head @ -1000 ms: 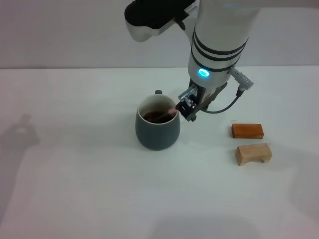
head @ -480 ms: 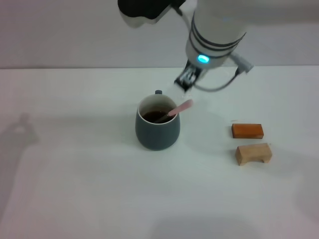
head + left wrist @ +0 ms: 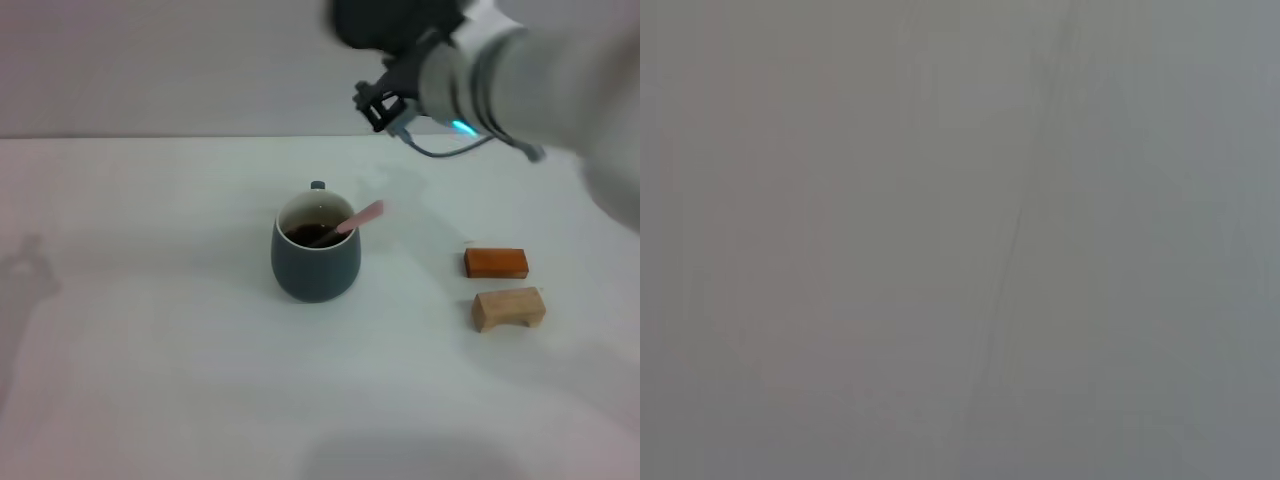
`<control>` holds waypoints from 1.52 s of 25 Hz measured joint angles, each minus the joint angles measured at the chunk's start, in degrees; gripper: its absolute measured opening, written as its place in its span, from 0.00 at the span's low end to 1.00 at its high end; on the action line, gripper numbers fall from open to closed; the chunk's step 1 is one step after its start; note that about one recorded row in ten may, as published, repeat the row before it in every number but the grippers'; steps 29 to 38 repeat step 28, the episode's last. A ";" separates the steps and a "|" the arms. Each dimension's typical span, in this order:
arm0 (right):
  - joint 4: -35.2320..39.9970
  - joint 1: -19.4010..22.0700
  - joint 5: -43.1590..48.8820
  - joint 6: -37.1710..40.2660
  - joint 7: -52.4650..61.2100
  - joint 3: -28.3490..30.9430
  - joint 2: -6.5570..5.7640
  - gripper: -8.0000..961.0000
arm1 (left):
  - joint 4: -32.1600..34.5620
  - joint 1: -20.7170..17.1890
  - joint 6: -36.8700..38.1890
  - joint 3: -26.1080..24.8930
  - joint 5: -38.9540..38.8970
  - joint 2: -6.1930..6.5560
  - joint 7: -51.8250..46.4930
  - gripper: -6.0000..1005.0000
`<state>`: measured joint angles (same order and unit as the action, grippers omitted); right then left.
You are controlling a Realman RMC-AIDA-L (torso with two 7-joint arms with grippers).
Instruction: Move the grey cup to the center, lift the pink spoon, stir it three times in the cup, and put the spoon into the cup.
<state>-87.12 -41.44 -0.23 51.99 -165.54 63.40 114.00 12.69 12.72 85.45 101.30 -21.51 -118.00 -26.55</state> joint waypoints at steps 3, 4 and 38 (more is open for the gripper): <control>-1.21 7.33 4.48 -7.95 0.06 0.88 1.10 0.35 | 0.08 -0.62 0.20 0.12 0.03 -0.04 0.15 0.02; -1.43 10.77 6.84 -11.64 0.08 1.71 2.11 0.35 | 0.05 -0.70 0.23 0.23 0.19 -0.07 0.19 0.02; 34.52 24.52 11.63 -72.87 5.97 20.20 1.92 0.35 | -0.32 -0.25 -0.91 4.64 -0.10 -0.68 6.98 0.05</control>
